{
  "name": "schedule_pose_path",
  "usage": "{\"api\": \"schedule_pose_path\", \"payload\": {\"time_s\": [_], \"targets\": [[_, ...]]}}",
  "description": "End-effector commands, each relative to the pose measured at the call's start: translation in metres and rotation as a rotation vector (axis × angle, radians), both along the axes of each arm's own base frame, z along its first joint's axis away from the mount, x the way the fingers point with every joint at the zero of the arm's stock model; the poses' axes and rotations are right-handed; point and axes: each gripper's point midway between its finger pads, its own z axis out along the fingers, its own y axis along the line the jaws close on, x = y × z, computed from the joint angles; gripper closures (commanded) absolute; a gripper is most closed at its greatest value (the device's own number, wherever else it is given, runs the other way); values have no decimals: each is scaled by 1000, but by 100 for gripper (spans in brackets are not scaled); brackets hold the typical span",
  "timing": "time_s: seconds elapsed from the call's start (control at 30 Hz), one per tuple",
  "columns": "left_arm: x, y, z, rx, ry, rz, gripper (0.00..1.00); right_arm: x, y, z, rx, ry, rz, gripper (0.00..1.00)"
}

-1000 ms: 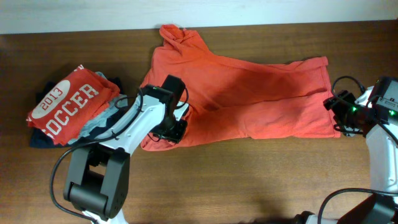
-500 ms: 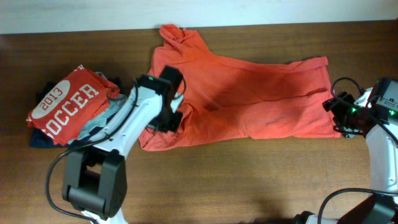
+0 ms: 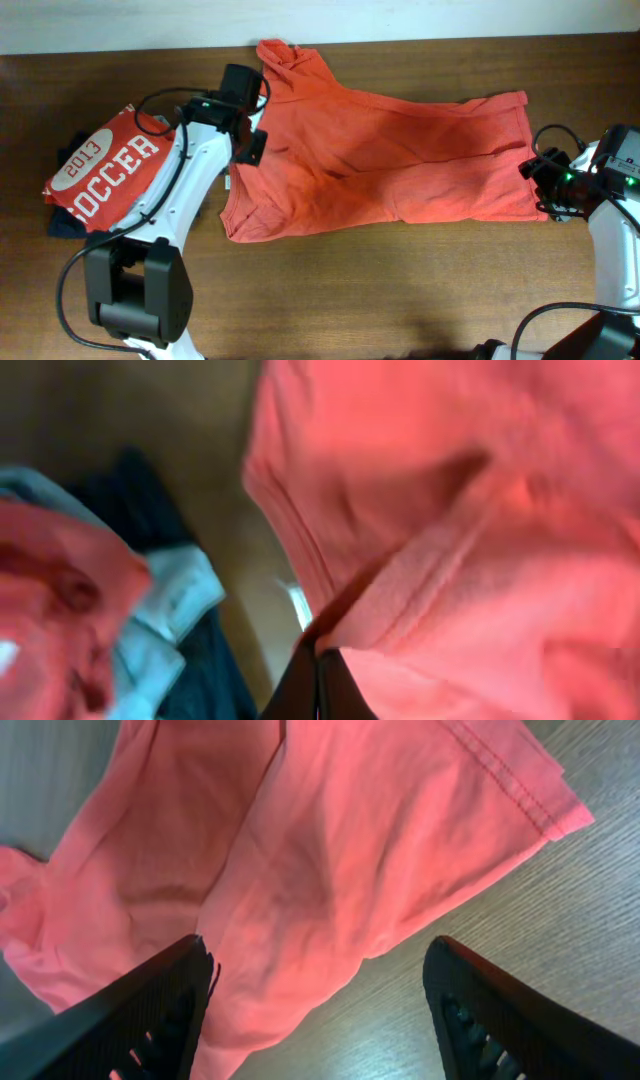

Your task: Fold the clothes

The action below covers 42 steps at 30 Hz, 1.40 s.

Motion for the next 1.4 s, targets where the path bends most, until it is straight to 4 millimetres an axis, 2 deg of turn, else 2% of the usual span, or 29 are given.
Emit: {"api": "schedule_pose_path", "payload": {"time_s": [0.0,0.13,0.37,0.47,0.53,0.57,0.63,0.73,0.8,1.03,1.13,1.37], "targets": [[15,5,13,13,-72,-21,99,2,2,6,-9,-16,19,30],[23,3,15,21,-100,-43,93,1,2,5,-7,-11,19,30],[39,0,20,27,-161,-76,92,1,3,5,-6,-10,19,30],[41,2,21,28,-167,-69,60,0,3,5,-4,-7,19,30],[31,2,16,8,-128,-37,53,-1,4,4,-4,-2,22,30],[19,2,10,-18,-75,1,47,-1,4,4,-12,-3,35,30],[-6,-1,-1,-68,32,46,41,-2,4,4,-12,1,38,30],[-43,-7,-16,-137,193,131,40,-3,4,3,-10,3,38,30],[-57,-12,-29,-175,255,152,40,-3,4,3,-10,3,38,30],[-83,-13,-85,-212,319,174,38,-3,4,3,-10,3,38,30],[-80,-10,-94,-225,297,199,40,-3,4,3,-10,3,38,30],[-57,-9,-94,-249,201,198,48,-3,4,3,-10,4,38,30]]}}
